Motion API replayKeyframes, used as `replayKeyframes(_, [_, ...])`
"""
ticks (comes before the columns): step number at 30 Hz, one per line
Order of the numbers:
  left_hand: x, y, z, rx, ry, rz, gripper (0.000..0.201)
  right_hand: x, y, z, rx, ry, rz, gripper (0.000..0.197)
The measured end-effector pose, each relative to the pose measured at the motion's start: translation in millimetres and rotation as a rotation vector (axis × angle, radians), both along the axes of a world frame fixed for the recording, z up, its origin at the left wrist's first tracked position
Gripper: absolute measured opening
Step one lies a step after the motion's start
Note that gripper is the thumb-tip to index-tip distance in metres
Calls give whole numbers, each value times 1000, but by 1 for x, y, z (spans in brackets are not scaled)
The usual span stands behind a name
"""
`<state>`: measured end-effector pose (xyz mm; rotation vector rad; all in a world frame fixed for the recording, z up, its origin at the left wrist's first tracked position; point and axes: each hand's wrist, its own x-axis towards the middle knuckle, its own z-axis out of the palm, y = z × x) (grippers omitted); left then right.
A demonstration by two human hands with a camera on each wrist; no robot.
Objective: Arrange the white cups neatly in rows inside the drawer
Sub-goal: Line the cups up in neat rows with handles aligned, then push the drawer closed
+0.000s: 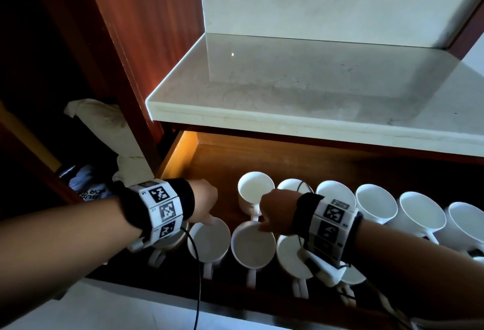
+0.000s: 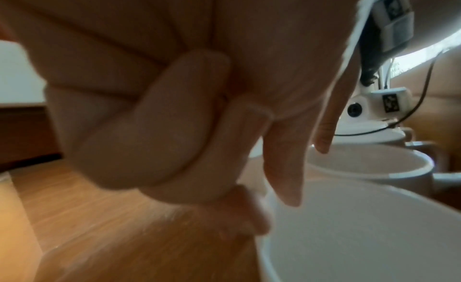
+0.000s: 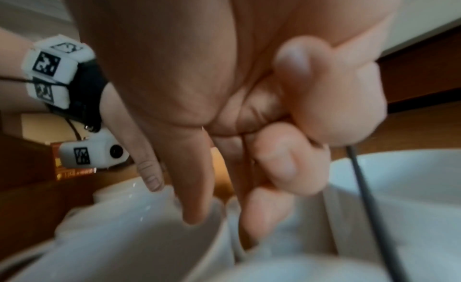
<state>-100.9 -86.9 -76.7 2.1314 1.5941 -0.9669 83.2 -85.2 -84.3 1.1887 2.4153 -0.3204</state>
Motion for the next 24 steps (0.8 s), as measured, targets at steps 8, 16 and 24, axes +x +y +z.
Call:
replayKeyframes(8, [0,17,17,105,-33,-21,48,23,16,29,79,88,-55,37])
replayKeyframes(16, [35,21,70,456,-298,-1,47,44,13,73,231,193,-189,35])
replayKeyframes(24, [57,14,96,610,-499,166,91,77,1,114,368,370,-352,66])
